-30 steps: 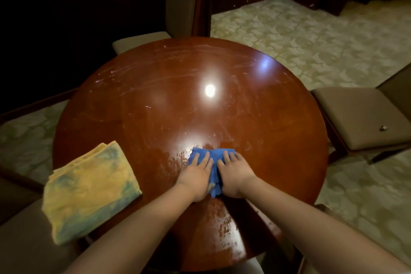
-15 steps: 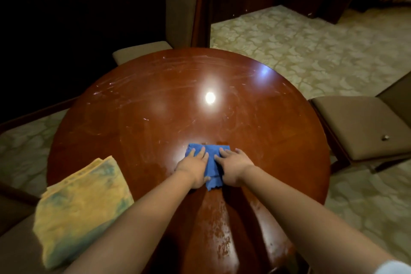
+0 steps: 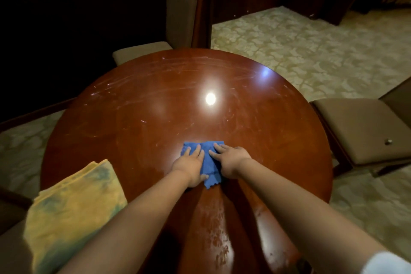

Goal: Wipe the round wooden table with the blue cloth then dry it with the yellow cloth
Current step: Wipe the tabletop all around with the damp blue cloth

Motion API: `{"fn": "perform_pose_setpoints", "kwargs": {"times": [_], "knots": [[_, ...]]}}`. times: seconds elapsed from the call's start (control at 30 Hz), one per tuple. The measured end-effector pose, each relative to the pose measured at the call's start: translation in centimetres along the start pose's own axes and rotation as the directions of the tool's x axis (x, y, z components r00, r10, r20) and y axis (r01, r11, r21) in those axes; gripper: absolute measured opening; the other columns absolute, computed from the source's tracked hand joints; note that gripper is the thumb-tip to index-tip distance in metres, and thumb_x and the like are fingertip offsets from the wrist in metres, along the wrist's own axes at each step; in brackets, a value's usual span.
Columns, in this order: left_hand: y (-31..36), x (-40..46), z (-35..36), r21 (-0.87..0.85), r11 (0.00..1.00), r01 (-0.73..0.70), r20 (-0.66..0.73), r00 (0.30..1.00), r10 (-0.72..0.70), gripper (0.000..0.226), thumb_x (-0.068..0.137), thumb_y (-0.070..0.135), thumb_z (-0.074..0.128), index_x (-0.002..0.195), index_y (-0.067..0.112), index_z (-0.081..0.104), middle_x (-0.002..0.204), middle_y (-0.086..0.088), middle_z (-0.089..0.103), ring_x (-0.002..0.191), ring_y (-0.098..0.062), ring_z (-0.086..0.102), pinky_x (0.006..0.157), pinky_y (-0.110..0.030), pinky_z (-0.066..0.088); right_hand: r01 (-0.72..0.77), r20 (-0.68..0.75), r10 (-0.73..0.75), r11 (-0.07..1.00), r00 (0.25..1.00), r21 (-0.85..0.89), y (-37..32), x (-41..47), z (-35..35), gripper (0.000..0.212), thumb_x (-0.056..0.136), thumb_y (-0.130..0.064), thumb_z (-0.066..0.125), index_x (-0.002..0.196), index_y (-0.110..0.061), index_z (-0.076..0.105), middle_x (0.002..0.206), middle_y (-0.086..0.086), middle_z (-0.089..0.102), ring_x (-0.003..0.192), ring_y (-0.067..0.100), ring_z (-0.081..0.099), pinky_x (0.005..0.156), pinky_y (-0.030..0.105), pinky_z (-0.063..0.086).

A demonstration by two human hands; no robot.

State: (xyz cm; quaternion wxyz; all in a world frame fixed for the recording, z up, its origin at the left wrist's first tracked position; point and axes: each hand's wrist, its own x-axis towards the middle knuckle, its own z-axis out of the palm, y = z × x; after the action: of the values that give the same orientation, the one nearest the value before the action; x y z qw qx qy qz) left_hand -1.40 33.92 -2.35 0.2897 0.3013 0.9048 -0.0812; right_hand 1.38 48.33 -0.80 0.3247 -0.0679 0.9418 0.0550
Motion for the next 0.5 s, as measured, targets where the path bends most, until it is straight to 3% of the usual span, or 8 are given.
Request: {"fn": "perform_pose_setpoints", "kwargs": {"times": [0.17, 0.33, 0.43, 0.5], "knots": [[0.2, 0.0, -0.5, -0.01, 1.0, 0.029, 0.009, 1.0, -0.029, 0.085, 0.096, 0.052, 0.043, 0.153, 0.012, -0.005, 0.16, -0.005, -0.013, 0.147, -0.031, -0.002, 0.117, -0.04, 0.016, -0.008, -0.021, 0.009, 1.0, 1.0, 0.008, -0.1, 0.2, 0.1, 0.071, 0.096, -0.033, 0.046, 0.155, -0.025, 0.006, 0.162, 0.001, -0.003, 0.148, 0.017, 0.005, 0.118, 0.045, 0.009], [1.5, -2.8, 1.5, 0.054, 0.998, -0.012, 0.02, 1.0, 0.011, 0.085, 0.096, 0.053, 0.043, 0.153, 0.012, -0.004, 0.16, -0.006, -0.013, 0.147, -0.033, 0.0, 0.118, -0.041, 0.019, -0.006, 0.022, 0.008, 0.997, 1.0, -0.075, -1.8, -2.5, 0.9, 0.066, 0.092, -0.026, 0.052, 0.152, -0.025, 0.022, 0.16, 0.006, 0.015, 0.14, 0.026, 0.03, 0.112, 0.044, 0.027], [2.5, -4.5, 3.1, 0.089, 0.995, -0.054, 0.039, 0.998, 0.051, 0.086, 0.095, 0.053, 0.045, 0.153, 0.012, -0.004, 0.159, -0.005, -0.013, 0.147, -0.033, 0.001, 0.115, -0.043, 0.026, 0.023, 0.017, -0.021, 0.984, 1.0, -0.177, -3.3, -4.6, 1.6, 0.046, 0.096, -0.029, 0.041, 0.141, -0.021, 0.043, 0.147, 0.01, 0.041, 0.122, 0.027, 0.05, 0.099, 0.039, 0.039], [2.9, -5.4, 3.8, 0.113, 0.991, -0.075, 0.041, 0.997, 0.071, 0.085, 0.095, 0.052, 0.044, 0.153, 0.012, -0.004, 0.159, -0.005, -0.014, 0.147, -0.033, 0.0, 0.114, -0.043, 0.027, 0.032, -0.008, -0.035, 0.974, 0.999, -0.224, -4.1, -5.5, 2.4, 0.038, 0.097, -0.029, 0.038, 0.131, -0.019, 0.053, 0.134, 0.009, 0.054, 0.112, 0.024, 0.056, 0.095, 0.036, 0.038]]}}
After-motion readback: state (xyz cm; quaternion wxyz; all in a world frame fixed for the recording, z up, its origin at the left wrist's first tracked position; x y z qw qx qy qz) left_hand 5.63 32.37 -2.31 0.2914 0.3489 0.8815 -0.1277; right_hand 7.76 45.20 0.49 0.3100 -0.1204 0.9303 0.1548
